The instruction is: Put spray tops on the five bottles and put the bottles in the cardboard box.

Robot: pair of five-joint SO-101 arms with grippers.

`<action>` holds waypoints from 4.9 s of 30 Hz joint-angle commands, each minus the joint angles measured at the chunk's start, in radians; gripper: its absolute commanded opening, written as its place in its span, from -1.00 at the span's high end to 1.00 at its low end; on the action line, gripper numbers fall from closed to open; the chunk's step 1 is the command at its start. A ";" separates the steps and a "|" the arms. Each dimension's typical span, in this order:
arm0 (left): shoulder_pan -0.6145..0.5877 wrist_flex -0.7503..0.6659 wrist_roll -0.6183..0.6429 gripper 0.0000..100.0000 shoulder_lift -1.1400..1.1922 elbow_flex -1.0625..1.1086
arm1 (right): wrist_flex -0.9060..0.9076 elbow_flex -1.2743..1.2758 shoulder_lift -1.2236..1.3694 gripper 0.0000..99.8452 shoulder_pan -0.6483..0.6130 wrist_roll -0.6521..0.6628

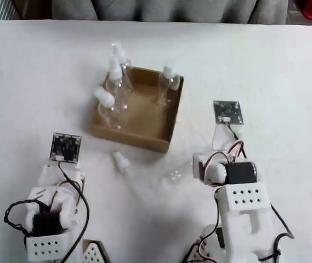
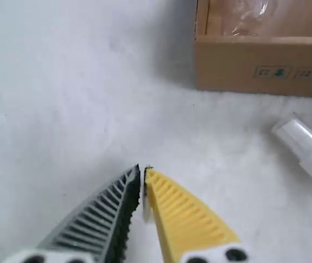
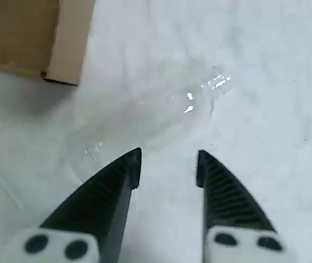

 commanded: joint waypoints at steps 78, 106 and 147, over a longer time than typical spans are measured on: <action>-0.015 -0.006 -0.008 0.96 -0.008 -0.003 | -0.102 -0.500 0.717 0.94 0.687 1.026; -0.015 -0.006 -0.008 0.96 -0.008 -0.003 | -0.165 -0.503 0.771 0.51 0.806 0.784; -0.015 -0.006 -0.008 0.96 -0.008 -0.003 | -0.188 -0.563 0.848 0.97 0.786 0.683</action>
